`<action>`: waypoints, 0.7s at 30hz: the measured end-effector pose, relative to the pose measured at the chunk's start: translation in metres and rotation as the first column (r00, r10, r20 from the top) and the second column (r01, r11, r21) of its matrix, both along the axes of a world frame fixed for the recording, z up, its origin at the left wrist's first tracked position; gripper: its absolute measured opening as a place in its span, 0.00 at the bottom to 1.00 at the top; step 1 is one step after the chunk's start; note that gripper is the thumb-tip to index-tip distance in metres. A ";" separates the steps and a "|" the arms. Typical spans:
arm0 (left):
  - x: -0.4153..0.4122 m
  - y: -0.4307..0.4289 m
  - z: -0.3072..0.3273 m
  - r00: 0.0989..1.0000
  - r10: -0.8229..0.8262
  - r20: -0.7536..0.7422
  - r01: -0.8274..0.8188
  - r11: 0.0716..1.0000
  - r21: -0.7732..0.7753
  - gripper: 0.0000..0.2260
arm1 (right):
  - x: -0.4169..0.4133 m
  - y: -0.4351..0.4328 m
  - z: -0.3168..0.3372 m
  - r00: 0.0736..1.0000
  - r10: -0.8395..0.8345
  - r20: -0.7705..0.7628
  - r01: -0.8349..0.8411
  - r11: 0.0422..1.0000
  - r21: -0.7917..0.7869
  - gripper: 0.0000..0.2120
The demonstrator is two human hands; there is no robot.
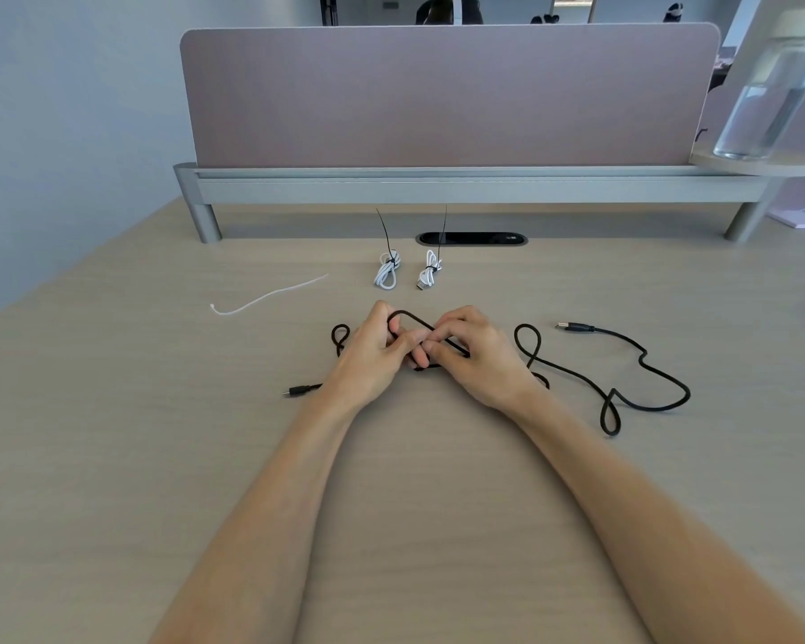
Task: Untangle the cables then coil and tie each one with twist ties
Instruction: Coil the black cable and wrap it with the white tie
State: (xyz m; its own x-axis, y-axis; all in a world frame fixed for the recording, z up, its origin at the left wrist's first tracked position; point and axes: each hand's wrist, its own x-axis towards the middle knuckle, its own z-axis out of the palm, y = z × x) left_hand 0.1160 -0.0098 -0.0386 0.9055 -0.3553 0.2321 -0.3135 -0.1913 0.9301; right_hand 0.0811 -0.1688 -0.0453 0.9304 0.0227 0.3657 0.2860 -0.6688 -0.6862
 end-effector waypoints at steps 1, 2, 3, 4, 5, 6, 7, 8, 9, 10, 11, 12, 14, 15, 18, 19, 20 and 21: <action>-0.001 0.000 0.000 1.000 0.009 -0.008 -0.009 1.000 0.008 0.14 | -0.001 0.001 0.000 1.000 -0.021 -0.005 0.021 0.999 -0.044 0.04; -0.002 0.000 0.002 0.999 0.038 -0.007 -0.038 0.999 0.035 0.14 | -0.001 0.002 0.000 0.999 -0.047 -0.006 0.046 0.997 -0.067 0.04; -0.003 0.000 0.004 0.996 0.090 0.009 -0.091 0.993 0.077 0.14 | -0.002 0.002 0.001 0.997 -0.081 -0.003 0.080 0.995 -0.059 0.05; -0.003 0.001 0.006 0.988 0.152 0.029 -0.154 0.983 0.100 0.14 | -0.002 0.002 0.002 0.991 -0.132 -0.002 0.132 0.991 -0.030 0.05; -0.003 0.002 0.008 0.975 0.217 0.048 -0.221 0.970 0.098 0.14 | -0.001 0.001 0.003 0.980 -0.197 -0.007 0.197 0.980 -0.001 0.05; -0.003 0.004 0.010 0.960 0.274 0.061 -0.278 0.957 0.079 0.15 | 0.000 0.000 0.003 0.963 -0.270 -0.015 0.271 0.962 0.018 0.06; -0.002 0.006 0.011 0.946 0.316 0.069 -0.320 0.945 0.060 0.15 | 0.000 -0.002 0.004 0.941 -0.338 -0.021 0.338 0.941 0.032 0.07; -0.001 0.008 0.012 0.939 0.336 0.066 -0.340 0.939 0.052 0.14 | 0.000 -0.004 0.004 0.922 -0.386 -0.026 0.387 0.921 0.048 0.08; -0.001 0.010 0.013 0.940 0.337 0.055 -0.340 0.939 0.055 0.14 | 0.000 -0.005 0.005 0.908 -0.417 -0.034 0.419 0.905 0.075 0.08; 0.000 0.011 0.013 0.946 0.323 0.033 -0.324 0.944 0.055 0.13 | 0.000 -0.006 0.006 0.899 -0.435 -0.045 0.437 0.893 0.107 0.09; 0.001 0.012 0.012 0.954 0.301 0.000 -0.301 0.953 0.044 0.13 | 0.000 -0.006 0.007 0.891 -0.449 -0.060 0.453 0.880 0.140 0.10; 0.003 0.012 0.011 0.960 0.278 -0.043 -0.277 0.961 0.022 0.12 | 0.000 -0.007 0.008 0.880 -0.468 -0.082 0.475 0.862 0.177 0.10; 0.006 0.013 0.011 0.960 0.243 -0.138 -0.246 0.969 -0.004 0.10 | 0.001 -0.011 0.011 0.851 -0.507 -0.138 0.524 0.804 0.281 0.12; 0.007 0.014 0.010 0.958 0.234 -0.165 -0.238 0.971 -0.001 0.09 | 0.001 -0.013 0.012 0.837 -0.522 -0.165 0.544 0.758 0.359 0.13; 0.007 0.015 0.011 0.967 0.198 -0.158 -0.198 0.980 0.017 0.05 | 0.002 -0.019 0.014 0.821 -0.519 -0.239 0.556 0.630 0.542 0.14; 0.006 0.015 0.011 0.971 0.183 -0.157 -0.183 0.983 0.016 0.06 | 0.002 -0.018 0.015 0.822 -0.509 -0.256 0.557 0.625 0.547 0.14; 0.006 0.014 0.011 0.971 0.177 -0.159 -0.177 0.984 0.015 0.07 | 0.002 -0.016 0.015 0.826 -0.496 -0.268 0.555 0.633 0.539 0.14; 0.007 0.013 0.010 0.969 0.185 -0.161 -0.185 0.983 0.016 0.07 | 0.002 -0.014 0.016 0.833 -0.485 -0.266 0.547 0.651 0.526 0.15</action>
State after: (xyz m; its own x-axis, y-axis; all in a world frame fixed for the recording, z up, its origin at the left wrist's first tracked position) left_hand 0.1227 0.0036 -0.0286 0.9810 -0.1780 0.0776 -0.1185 -0.2325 0.9653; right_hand 0.0830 -0.1830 -0.0296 0.7579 -0.6497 0.0594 -0.0716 -0.1734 -0.9823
